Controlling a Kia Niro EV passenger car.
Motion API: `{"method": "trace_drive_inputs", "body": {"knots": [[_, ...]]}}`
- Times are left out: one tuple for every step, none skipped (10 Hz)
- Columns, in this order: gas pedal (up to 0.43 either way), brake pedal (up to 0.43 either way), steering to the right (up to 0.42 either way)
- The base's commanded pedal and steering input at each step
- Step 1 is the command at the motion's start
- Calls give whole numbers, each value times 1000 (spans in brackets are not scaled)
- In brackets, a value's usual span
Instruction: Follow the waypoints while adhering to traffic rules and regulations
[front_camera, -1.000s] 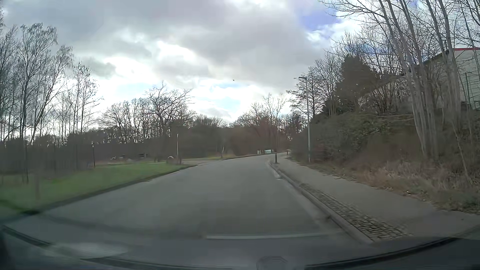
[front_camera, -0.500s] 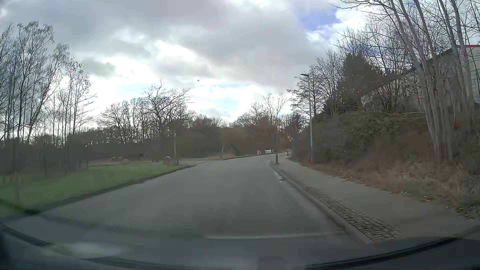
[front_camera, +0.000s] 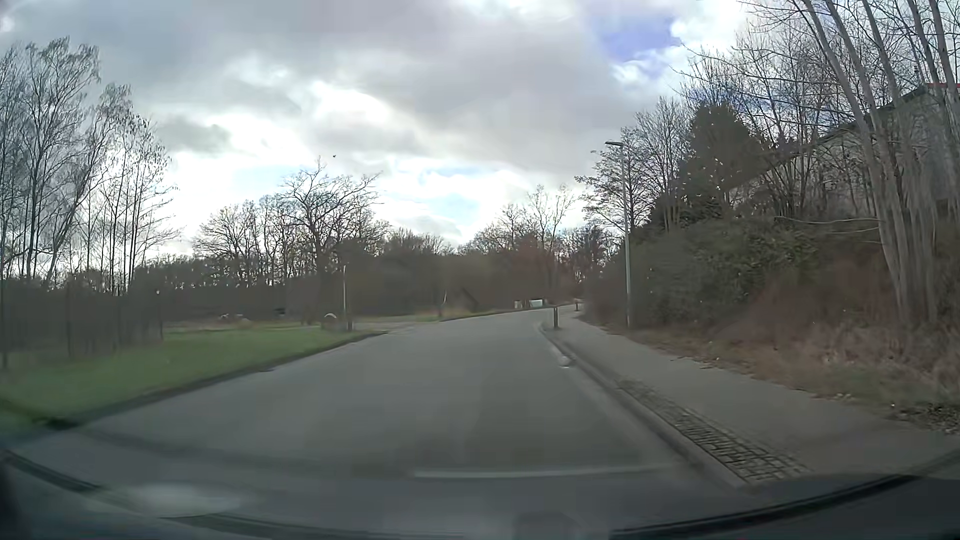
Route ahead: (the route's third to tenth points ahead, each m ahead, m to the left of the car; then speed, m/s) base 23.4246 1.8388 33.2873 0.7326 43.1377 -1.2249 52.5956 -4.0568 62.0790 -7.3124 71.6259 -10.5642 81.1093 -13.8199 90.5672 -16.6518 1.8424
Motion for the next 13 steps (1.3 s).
{"method": "trace_drive_inputs", "body": {"knots": [[0,0,0],[0,0,0],[0,0,0],[0,0,2],[0,0,2],[0,0,2],[0,0,2],[0,0,2],[0,0,2],[0,0,2],[0,0,2],[0,0,2],[0,0,2]]}}
